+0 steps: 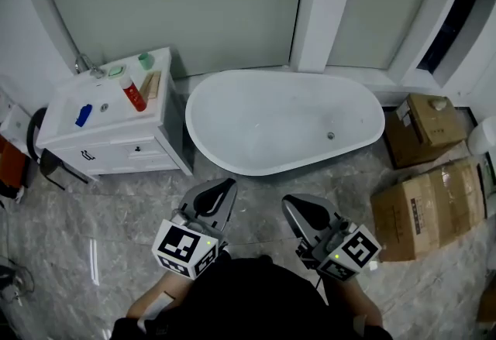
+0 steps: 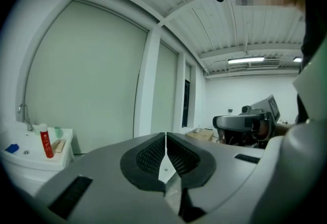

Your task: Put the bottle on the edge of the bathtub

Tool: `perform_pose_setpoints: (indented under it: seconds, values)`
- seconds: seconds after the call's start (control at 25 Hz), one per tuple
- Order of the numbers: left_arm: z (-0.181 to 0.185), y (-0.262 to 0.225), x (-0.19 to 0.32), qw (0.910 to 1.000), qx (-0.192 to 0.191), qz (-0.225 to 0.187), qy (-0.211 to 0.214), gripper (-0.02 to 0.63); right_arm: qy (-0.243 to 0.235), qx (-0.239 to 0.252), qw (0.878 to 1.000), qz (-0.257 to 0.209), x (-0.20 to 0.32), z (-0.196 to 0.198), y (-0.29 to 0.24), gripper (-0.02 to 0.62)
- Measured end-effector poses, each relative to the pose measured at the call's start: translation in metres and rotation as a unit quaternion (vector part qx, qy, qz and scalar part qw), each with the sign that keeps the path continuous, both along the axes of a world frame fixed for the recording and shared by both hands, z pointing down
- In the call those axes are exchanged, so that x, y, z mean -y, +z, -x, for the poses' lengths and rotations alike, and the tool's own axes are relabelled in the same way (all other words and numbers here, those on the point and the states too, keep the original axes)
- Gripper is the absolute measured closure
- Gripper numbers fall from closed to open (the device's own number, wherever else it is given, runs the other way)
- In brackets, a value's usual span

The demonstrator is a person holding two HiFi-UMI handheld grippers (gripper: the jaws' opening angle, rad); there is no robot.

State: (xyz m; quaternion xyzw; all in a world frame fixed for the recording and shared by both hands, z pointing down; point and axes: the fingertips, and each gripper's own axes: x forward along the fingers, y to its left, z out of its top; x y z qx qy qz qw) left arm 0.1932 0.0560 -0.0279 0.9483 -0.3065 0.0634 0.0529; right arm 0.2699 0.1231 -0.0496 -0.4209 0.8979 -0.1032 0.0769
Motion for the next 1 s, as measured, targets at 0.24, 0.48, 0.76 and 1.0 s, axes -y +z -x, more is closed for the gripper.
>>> perform_pose_setpoints:
  seconds: [0.24,0.48,0.76,1.0]
  values:
    - [0.010,-0.008,0.014,0.9999,-0.004,-0.014,0.007,0.584,0.039,-0.025,0.999,-0.007,0.016,0.002,0.002,0.568]
    - [0.023,-0.004,0.023,0.9998,-0.017,-0.003,-0.001,0.584,0.054,-0.035,0.998,0.002,0.025,0.008,0.007,0.568]
    - [0.037,-0.003,0.026,0.9995,-0.028,0.001,-0.012,0.584,0.050,-0.052,0.997,-0.005,0.025,0.018,0.003,0.568]
    - [0.047,0.000,0.023,0.9994,-0.030,0.002,-0.019,0.584,0.047,-0.054,0.997,-0.001,0.022,0.025,0.007,0.568]
